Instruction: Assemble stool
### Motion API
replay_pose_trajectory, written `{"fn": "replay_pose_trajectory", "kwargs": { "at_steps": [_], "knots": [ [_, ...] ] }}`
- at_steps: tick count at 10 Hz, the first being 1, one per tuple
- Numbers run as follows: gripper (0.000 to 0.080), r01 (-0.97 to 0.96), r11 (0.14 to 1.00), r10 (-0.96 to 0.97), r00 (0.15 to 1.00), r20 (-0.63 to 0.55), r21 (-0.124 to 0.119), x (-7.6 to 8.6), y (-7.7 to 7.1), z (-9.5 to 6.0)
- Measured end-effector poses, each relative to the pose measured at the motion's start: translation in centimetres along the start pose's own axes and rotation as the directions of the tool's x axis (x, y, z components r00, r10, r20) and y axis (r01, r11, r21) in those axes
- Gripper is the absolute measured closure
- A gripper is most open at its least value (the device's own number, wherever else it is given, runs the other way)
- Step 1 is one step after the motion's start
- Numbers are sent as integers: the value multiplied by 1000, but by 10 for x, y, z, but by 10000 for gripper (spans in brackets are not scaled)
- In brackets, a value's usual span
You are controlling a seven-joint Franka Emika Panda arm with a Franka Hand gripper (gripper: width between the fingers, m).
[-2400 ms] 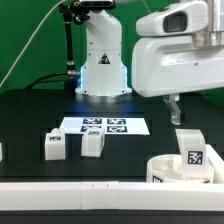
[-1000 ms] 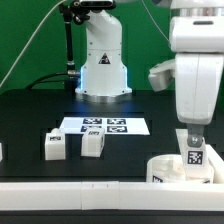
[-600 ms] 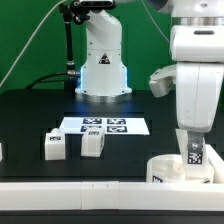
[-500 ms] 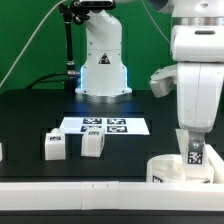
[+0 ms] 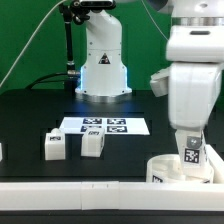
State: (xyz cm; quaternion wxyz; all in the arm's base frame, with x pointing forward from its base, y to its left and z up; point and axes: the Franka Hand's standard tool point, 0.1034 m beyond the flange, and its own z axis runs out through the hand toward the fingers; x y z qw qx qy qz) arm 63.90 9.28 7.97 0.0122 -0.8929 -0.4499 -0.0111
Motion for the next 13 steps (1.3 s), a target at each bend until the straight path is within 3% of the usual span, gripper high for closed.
{"fn": "replay_pose_trajectory", "kwargs": {
  "at_steps": [4,9,10,12,13],
  "knots": [
    [461,-509,860,510,859,-50,34,3,2,1],
    [459,-753,656,755,655,-37,49,3,1,1],
    [459,-806,589,808,588,-36,54,4,1,1],
    [459,-947,308,951,305,-49,89,7,-4,2],
    [459,-978,185,982,182,-39,94,8,-6,2]
  ]
}}
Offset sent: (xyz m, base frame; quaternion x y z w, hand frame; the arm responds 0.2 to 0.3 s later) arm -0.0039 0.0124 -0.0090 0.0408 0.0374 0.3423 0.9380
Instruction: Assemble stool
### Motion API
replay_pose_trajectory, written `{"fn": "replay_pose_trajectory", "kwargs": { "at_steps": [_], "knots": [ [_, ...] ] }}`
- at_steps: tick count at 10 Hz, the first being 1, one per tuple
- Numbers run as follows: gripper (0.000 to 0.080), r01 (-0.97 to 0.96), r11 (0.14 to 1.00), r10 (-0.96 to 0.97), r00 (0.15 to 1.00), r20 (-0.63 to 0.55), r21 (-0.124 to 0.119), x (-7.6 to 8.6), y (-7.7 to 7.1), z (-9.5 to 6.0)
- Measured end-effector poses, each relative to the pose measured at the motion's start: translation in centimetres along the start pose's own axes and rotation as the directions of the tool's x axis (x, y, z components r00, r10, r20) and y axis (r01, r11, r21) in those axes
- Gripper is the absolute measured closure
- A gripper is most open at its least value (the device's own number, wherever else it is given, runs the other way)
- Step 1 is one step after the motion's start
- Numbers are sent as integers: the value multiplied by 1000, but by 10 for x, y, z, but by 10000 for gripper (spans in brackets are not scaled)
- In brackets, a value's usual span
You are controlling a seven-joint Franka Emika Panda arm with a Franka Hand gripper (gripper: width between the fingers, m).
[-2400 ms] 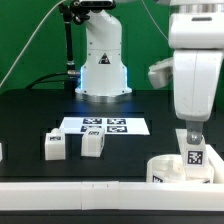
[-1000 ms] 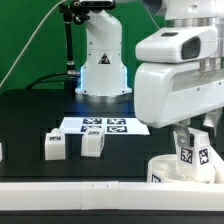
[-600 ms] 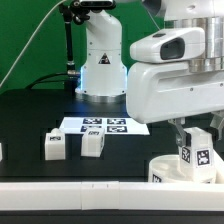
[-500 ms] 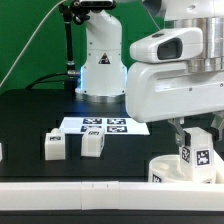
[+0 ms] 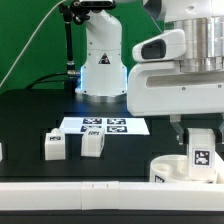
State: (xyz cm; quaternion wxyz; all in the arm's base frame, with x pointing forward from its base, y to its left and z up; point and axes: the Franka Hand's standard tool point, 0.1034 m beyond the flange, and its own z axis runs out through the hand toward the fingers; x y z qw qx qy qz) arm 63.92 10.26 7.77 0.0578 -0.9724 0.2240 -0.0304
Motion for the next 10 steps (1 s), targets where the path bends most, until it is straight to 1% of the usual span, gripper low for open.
{"fn": "replay_pose_trajectory", "kwargs": {
  "at_steps": [1,2,3,4,6,8,9,10],
  "knots": [
    [459,-131,991,131,991,2,2,-1,-1,0],
    [459,-274,962,274,962,8,9,-1,-1,0],
    [459,-368,930,367,930,11,10,-1,-2,0],
    [459,-421,907,421,907,11,9,-2,-3,1],
    [459,-594,804,594,804,23,13,-2,-4,0],
    [459,-677,736,676,736,33,14,-3,-6,1],
    [382,-692,722,691,722,38,15,-3,-6,1],
    [382,-644,765,643,765,35,17,-3,-6,0]
  ]
}}
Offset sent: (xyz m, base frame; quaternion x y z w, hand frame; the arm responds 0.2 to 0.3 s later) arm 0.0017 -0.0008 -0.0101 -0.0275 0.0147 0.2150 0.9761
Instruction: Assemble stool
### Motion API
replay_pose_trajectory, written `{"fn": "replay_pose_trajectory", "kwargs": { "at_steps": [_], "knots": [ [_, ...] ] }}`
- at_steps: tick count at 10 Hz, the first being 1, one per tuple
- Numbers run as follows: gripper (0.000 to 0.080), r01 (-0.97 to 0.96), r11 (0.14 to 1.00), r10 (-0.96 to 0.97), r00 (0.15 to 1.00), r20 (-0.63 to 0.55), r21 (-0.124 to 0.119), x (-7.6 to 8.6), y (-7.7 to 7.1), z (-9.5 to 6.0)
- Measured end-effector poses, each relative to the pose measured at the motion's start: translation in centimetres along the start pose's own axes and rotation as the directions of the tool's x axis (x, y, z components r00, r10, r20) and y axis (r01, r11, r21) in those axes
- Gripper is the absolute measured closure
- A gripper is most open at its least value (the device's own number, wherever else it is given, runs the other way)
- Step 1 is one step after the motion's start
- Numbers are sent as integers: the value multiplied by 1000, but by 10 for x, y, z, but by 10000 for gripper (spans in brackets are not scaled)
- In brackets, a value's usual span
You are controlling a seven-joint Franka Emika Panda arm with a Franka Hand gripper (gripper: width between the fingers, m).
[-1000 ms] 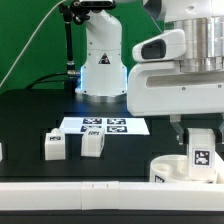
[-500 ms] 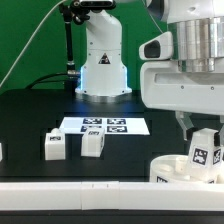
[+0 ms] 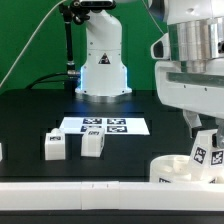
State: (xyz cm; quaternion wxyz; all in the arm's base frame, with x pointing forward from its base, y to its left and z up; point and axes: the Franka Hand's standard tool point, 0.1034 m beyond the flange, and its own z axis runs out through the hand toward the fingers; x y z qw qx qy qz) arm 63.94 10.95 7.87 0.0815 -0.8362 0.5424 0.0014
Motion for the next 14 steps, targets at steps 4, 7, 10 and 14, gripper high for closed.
{"fn": "replay_pose_trajectory", "kwargs": {
  "at_steps": [4,7,10,14],
  "knots": [
    [153,387,922,-386,922,-16,25,-10,-13,-19],
    [151,622,783,-621,783,-26,27,-11,-14,-19],
    [151,849,529,-847,528,-56,-4,-12,-14,-16],
    [151,997,49,-998,48,-29,-52,-21,-10,-18]
  ]
}}
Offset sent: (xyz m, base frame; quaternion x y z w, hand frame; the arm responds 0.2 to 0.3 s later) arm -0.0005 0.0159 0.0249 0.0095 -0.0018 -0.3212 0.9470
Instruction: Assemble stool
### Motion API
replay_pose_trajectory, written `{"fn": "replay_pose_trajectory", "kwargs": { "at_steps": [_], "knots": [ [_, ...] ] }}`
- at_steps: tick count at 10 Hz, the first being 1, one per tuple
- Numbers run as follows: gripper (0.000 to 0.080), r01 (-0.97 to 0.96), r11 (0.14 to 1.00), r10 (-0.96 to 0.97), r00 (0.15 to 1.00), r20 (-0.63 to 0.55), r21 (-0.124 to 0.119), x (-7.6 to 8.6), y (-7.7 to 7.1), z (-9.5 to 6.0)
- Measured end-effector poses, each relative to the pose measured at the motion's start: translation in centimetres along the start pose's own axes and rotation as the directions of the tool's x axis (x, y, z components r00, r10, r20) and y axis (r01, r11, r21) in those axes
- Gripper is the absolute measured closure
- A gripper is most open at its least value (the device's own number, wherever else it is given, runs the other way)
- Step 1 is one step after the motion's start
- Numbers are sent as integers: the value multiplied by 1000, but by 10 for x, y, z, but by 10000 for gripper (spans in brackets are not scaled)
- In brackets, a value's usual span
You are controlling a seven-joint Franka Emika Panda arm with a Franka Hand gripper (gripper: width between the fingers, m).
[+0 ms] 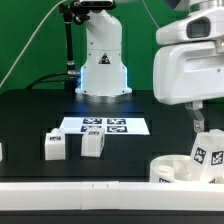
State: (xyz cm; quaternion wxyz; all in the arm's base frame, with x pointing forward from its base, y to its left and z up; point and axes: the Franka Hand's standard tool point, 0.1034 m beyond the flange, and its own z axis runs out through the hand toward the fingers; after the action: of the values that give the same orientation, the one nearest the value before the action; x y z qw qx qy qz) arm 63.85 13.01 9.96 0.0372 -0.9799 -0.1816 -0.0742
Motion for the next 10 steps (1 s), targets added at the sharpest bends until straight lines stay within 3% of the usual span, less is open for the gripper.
{"fn": "replay_pose_trajectory", "kwargs": {
  "at_steps": [4,5,6,10],
  "knots": [
    [151,260,966,-260,966,8,-8,-3,8,1],
    [151,402,915,-402,916,16,-24,-3,11,2],
    [151,593,804,-592,805,34,-45,-6,15,3],
    [151,887,462,-880,462,109,-31,-10,20,7]
  ]
}}
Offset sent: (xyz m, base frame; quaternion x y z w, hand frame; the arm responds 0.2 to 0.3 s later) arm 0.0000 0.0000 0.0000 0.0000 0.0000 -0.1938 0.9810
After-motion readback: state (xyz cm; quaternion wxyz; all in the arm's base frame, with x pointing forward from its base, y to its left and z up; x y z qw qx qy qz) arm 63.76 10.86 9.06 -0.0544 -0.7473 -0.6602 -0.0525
